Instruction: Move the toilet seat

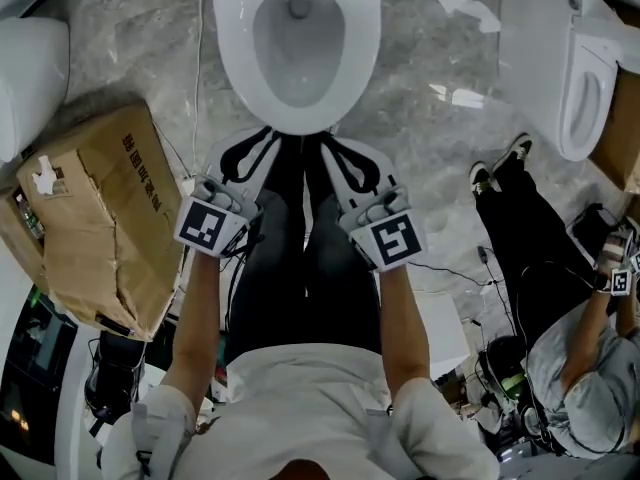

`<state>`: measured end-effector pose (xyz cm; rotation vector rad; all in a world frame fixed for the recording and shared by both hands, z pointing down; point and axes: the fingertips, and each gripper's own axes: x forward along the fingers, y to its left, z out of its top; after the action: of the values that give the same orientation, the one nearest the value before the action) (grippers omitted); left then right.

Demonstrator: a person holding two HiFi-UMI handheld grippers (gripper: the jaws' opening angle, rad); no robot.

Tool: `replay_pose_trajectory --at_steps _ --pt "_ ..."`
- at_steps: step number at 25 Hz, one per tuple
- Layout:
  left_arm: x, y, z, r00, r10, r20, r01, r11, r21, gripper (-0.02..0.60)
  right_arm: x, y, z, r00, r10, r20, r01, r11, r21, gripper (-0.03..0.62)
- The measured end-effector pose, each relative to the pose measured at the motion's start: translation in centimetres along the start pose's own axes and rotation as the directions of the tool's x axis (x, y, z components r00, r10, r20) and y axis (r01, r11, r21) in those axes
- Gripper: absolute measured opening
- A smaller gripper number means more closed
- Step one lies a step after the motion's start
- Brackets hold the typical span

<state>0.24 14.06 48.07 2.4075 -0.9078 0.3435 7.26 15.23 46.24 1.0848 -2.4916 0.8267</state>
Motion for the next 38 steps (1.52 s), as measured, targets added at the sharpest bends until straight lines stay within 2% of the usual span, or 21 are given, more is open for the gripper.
replay_pose_trajectory --at_steps 1,2,6,7,8,18,19,20,24,26,32,38 --pt "0.2 0.4 -0.8 1.000 0.003 -0.006 -0.003 1.000 -0.006 0.060 0.3 -0.3 -0.7 1.000 0.000 -0.011 0.000 1.000 0.006 0.026" --pt "0.4 0.7 -1.5 1.000 0.007 -0.011 -0.007 1.000 -0.010 0.064 0.7 -0.6 -1.5 1.000 0.000 -0.022 0.001 1.000 0.011 0.083" --pt "1.1 2.1 -4.6 0.999 0.024 -0.032 -0.025 0.999 -0.021 0.066 2.3 -2.3 -4.5 0.999 -0.029 -0.036 0.031 0.999 0.030 0.086" --pt "1.3 2.5 -5.5 0.999 0.029 -0.038 -0.030 0.999 -0.026 0.066 2.8 -2.9 -5.2 0.999 -0.036 -0.030 0.037 0.999 0.030 0.134" --pt "1.5 2.8 -6.2 0.998 0.033 -0.046 -0.034 0.999 -0.029 0.066 3.2 -3.4 -6.0 0.999 -0.043 -0.030 0.044 0.999 0.032 0.153" --pt "3.3 4.2 -12.4 0.990 0.059 -0.128 -0.068 0.995 -0.069 0.076 5.2 -5.9 -12.3 0.984 -0.106 -0.140 0.117 0.990 0.073 0.155" --pt "3.4 4.4 -12.9 0.989 0.060 -0.135 -0.071 0.995 -0.075 0.080 5.4 -6.1 -13.0 0.982 -0.107 -0.159 0.120 0.990 0.077 0.206" --pt "3.5 4.5 -13.3 0.988 0.062 -0.138 -0.074 0.994 -0.083 0.084 5.5 -6.4 -13.6 0.978 -0.112 -0.175 0.128 0.988 0.085 0.224" --pt "3.8 4.8 -14.9 0.986 0.065 -0.151 -0.083 0.990 -0.116 0.091 5.6 -7.7 -16.5 0.963 -0.160 -0.216 0.191 0.973 0.131 0.225" --pt "3.8 4.9 -15.5 0.985 0.064 -0.160 -0.083 0.990 -0.118 0.092 5.6 -8.2 -17.9 0.955 -0.174 -0.241 0.213 0.966 0.149 0.276" --pt "3.5 5.1 -16.8 0.983 0.065 -0.172 -0.089 0.987 -0.135 0.099 6.4 -9.0 -20.9 0.939 -0.187 -0.289 0.249 0.949 0.195 0.321" --pt "3.0 6.4 -18.8 0.975 0.103 -0.199 -0.136 0.977 -0.163 0.165 6.5 -9.9 -23.1 0.928 -0.200 -0.314 0.284 0.926 0.248 0.348"
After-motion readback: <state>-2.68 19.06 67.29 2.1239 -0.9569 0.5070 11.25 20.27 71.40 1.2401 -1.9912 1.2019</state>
